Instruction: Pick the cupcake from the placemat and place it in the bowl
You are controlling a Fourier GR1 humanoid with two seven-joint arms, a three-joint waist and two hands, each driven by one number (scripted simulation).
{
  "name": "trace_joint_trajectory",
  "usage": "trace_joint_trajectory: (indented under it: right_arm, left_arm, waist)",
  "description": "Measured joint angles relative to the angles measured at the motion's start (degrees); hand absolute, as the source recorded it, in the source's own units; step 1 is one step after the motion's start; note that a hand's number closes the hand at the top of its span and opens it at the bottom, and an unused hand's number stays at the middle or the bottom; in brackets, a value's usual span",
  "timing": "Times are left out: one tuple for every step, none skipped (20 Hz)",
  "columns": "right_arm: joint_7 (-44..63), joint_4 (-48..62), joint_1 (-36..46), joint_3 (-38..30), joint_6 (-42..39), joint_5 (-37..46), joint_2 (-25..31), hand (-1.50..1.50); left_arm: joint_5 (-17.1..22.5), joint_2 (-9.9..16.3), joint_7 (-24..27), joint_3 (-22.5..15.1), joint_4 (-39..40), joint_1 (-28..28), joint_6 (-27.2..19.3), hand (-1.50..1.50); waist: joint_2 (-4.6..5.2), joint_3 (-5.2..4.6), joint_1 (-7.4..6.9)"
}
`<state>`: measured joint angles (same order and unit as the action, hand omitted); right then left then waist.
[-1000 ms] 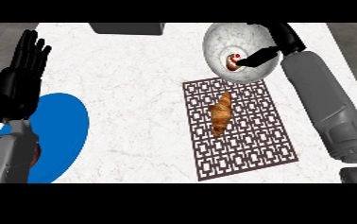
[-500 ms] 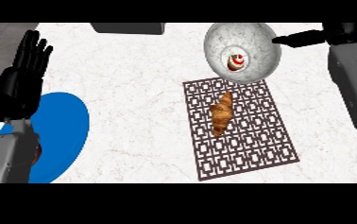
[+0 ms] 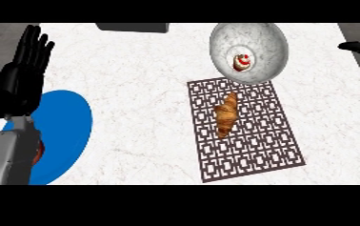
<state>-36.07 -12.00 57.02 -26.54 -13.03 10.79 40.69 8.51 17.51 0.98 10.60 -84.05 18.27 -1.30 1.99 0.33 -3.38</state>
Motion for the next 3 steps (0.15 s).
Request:
trace_joint_trajectory:
  right_arm:
    - [-0.4, 0.5, -0.4, -0.3, -1.1, -0.1, 1.0, -1.5]
    - [-0.7, 0.9, -0.8, -0.6, -2.6, -0.4, 2.3, -1.5]
    - [-1.1, 1.3, -1.2, -0.9, -3.7, -0.6, 3.4, -1.5]
  left_arm:
    - [0.4, 0.2, -0.3, 0.1, -0.3, 0.0, 0.4, 0.0]
    - [0.3, 0.0, -0.1, -0.1, -0.6, -0.5, 0.5, 0.0]
    - [0.3, 0.0, 0.0, -0.1, -0.7, -0.5, 0.5, 0.0]
  waist:
    - [0.02, 0.01, -0.27]
    - [0.03, 0.03, -0.38]
    - [0.14, 0.06, -0.58]
